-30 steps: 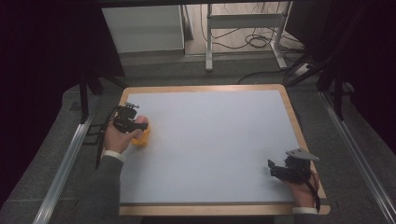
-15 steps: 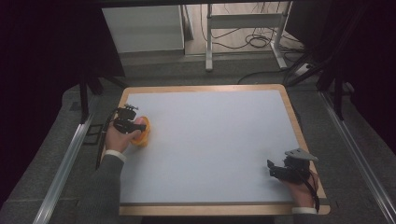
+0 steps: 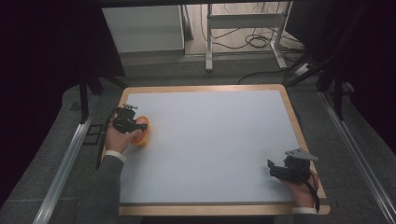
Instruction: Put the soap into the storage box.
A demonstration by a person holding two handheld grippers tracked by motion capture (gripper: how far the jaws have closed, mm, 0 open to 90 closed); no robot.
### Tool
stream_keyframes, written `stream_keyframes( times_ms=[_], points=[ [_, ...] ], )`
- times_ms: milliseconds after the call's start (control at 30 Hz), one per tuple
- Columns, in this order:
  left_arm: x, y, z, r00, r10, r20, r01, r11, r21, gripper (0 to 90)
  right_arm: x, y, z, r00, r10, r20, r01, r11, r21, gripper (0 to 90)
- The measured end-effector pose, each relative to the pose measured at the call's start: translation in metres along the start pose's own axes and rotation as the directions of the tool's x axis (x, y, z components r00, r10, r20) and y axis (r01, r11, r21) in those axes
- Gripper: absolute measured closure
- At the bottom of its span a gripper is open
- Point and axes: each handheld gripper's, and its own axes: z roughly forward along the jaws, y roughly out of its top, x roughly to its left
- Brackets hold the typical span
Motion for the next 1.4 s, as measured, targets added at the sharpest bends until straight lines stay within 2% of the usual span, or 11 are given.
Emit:
stream_keyframes(
  times_ms=[133,200,300,367,500,667,733,867,1067,1200,1400],
  points=[
    [0.0,0.0,-0.009,1.0,0.003,0.003,-0.003,0.9987,-0.052,32.1,0.0,0.0,0.0,1.0,0.001,0.0,-0.001,1.0,-0.002,9.7],
    [0.0,0.0,-0.014,0.9997,0.009,0.021,-0.007,0.9969,-0.079,31.5,0.0,0.0,0.0,1.0,0.0,0.001,0.0,1.0,-0.003,9.7],
    [-0.003,-0.001,-0.019,0.9982,0.017,0.058,-0.012,0.9963,-0.085,30.5,0.0,0.0,0.0,1.0,-0.001,0.002,0.001,1.0,-0.004,9.7],
    [-0.006,-0.002,-0.022,0.9974,0.034,0.063,-0.028,0.9952,-0.094,30.2,0.0,0.0,0.0,1.0,-0.003,0.002,0.003,1.0,-0.001,9.7],
    [-0.016,-0.005,-0.027,0.9927,0.067,0.1,-0.059,0.9946,-0.085,31.1,0.001,0.0,0.0,1.0,-0.001,0.003,0.001,1.0,-0.002,9.7],
    [-0.029,-0.013,-0.035,0.9867,0.096,0.132,-0.08,0.9893,-0.122,30.9,0.0,0.001,-0.001,1.0,-0.002,0.004,0.002,1.0,-0.002,9.7],
    [-0.033,-0.018,-0.037,0.9844,0.112,0.136,-0.092,0.9848,-0.147,31.3,0.0,0.001,-0.001,1.0,-0.002,0.005,0.002,1.0,-0.003,9.7],
    [-0.041,-0.028,-0.038,0.9805,0.12,0.156,-0.098,0.9851,-0.141,31.7,0.001,0.001,-0.001,1.0,-0.004,0.003,0.004,1.0,-0.001,9.7],
    [-0.051,-0.047,-0.041,0.9724,0.118,0.201,-0.084,0.9823,-0.167,31.4,0.002,0.001,-0.001,0.9999,-0.011,0.002,0.011,1.0,0.0,9.7],
    [-0.058,-0.062,-0.039,0.9669,0.131,0.219,-0.097,0.9824,-0.159,31.0,0.003,0.001,0.0,0.9999,-0.015,0.002,0.015,1.0,0.001,9.7],
    [-0.067,-0.086,-0.032,0.9664,0.127,0.224,-0.095,0.9845,-0.147,30.3,0.004,0.001,0.0,0.9999,-0.017,0.003,0.017,1.0,0.0,9.7]
  ],
)
